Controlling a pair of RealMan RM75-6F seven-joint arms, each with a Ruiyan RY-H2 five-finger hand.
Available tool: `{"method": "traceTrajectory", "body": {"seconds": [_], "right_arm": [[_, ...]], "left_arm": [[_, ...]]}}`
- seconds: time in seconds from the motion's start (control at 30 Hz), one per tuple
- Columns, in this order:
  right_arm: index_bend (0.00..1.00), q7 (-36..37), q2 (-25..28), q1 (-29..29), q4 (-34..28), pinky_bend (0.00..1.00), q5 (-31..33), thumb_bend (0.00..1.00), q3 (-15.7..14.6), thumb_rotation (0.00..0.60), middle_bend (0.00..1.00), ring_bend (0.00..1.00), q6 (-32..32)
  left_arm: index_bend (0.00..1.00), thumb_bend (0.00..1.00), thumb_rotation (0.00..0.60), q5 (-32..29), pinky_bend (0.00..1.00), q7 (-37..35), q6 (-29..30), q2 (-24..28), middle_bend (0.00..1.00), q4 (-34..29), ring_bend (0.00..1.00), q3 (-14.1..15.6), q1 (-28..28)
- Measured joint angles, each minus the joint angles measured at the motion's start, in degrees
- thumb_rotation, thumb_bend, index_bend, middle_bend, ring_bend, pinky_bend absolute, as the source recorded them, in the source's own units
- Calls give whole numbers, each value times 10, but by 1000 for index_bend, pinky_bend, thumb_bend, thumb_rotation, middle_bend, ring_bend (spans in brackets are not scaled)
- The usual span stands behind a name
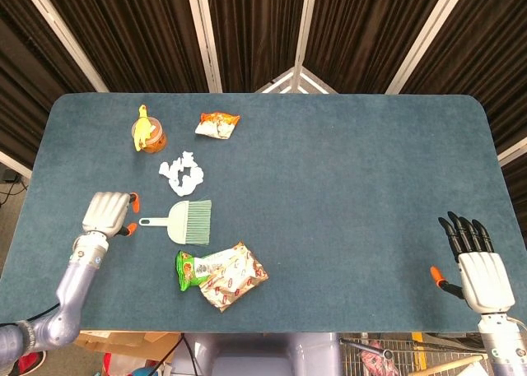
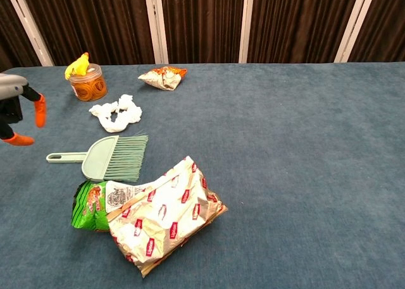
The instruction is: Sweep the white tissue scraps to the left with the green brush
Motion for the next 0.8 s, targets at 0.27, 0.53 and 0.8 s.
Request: {"method": "traceTrajectory", "body": {"seconds": [0.27, 0.53, 0.8], "right_arm": [[0, 2, -1, 1, -2, 0, 0, 304, 0, 600, 0, 0, -1], [0, 6, 0, 1, -3, 0, -3, 304, -1, 600, 0, 0, 0], [0, 12, 0, 2, -2, 0, -4, 304, -1, 600, 0, 0, -1]], "left_arm": [[460, 391, 600, -31, 968, 24, 2, -40, 1000, 31, 1000, 18, -22], [455, 424, 600, -59, 968, 42, 4, -67, 1000, 55, 1000, 26, -40], [446, 428, 600, -77, 968, 54, 5, -87, 1000, 70, 1000, 29, -54]]}}
